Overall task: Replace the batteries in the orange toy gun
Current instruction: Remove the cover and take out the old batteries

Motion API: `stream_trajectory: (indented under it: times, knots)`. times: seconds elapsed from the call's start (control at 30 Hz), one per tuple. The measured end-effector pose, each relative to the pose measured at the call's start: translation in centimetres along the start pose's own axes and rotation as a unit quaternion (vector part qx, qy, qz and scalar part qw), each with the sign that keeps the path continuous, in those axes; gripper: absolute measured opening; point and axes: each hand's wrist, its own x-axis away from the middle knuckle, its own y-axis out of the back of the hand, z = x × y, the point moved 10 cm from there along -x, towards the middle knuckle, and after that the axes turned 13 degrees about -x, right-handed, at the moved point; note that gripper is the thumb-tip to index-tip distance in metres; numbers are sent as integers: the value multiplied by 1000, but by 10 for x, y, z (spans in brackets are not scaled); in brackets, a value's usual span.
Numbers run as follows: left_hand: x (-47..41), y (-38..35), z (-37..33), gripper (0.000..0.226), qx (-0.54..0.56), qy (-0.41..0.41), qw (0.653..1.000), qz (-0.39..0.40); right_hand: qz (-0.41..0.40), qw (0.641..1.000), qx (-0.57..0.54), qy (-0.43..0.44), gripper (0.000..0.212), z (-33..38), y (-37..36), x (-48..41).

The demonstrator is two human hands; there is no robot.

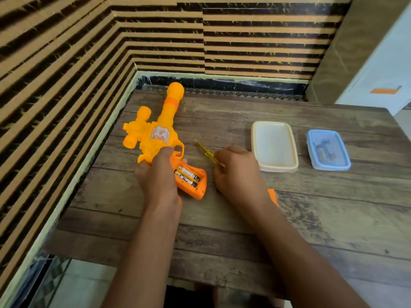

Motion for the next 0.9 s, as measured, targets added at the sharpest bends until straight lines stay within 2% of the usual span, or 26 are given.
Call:
stream_trajectory:
  times: [0.13, 0.2, 0.47, 0.6, 0.9]
  knots:
    - [-3, 0, 1, 21, -3, 3, 1000, 4, -118, 990, -58, 49, 14, 16, 37, 10]
    - [-4, -1, 1, 26, -3, 5, 1000, 9, -147, 982, -87, 77, 15, 25, 51, 16]
    - [-3, -1, 2, 15, -12, 10, 1000, 13, -120, 966, -104, 202, 31, 55, 65, 35]
    - [-2, -2, 2, 10, -24, 10, 1000, 13, -94, 969, -84, 215, 37, 57, 56, 33]
    - [-4, 0, 6, 21, -44, 15, 999, -2, -102, 968, -74, 217, 31, 57, 51, 33]
